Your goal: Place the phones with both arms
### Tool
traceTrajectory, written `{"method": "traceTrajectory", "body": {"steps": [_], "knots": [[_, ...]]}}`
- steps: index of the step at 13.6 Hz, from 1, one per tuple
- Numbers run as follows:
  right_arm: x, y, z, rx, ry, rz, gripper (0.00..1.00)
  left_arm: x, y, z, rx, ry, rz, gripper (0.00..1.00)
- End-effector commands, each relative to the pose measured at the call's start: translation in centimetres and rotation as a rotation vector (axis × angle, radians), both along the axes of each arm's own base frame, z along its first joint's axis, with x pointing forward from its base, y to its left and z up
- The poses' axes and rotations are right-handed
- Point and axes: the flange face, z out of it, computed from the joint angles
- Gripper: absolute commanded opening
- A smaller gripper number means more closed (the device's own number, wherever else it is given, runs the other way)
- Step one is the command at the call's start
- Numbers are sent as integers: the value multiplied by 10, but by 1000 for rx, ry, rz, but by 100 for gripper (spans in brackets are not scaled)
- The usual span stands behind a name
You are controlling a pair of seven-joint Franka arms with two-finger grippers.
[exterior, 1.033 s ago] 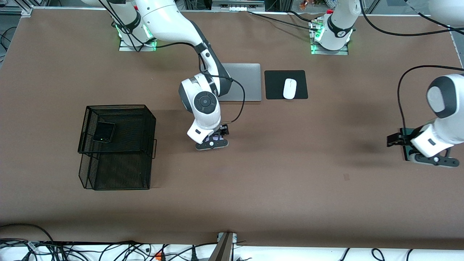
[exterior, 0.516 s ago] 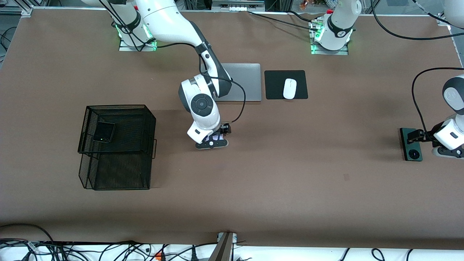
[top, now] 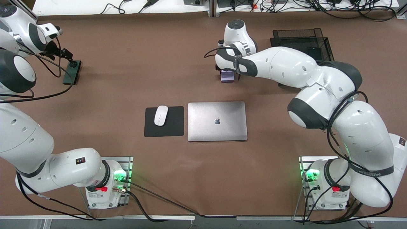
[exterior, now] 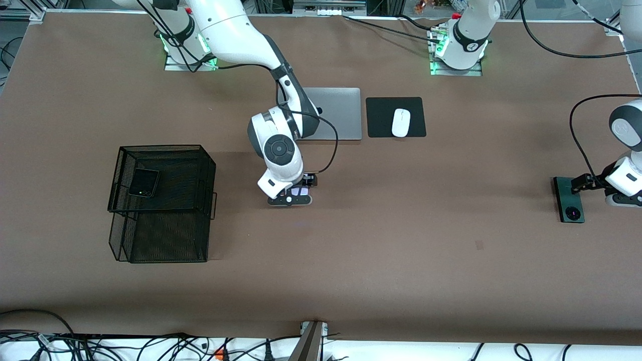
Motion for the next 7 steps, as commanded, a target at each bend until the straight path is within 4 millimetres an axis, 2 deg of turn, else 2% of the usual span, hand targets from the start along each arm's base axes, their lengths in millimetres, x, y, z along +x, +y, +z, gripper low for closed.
{"method": "traceTrajectory", "body": {"steps": [1, 4, 7], "knots": [[-1, 0, 0, 22, 5, -29, 100, -5, 7, -11, -20, -23, -23, 100], [-1, 1, 1, 24, 1, -27, 100, -12, 22, -21, -45, -39, -17, 100], [-2, 1, -2, 21, 3, -27, 100, -14, 26, -34, -50, -49, 2, 100]]}}
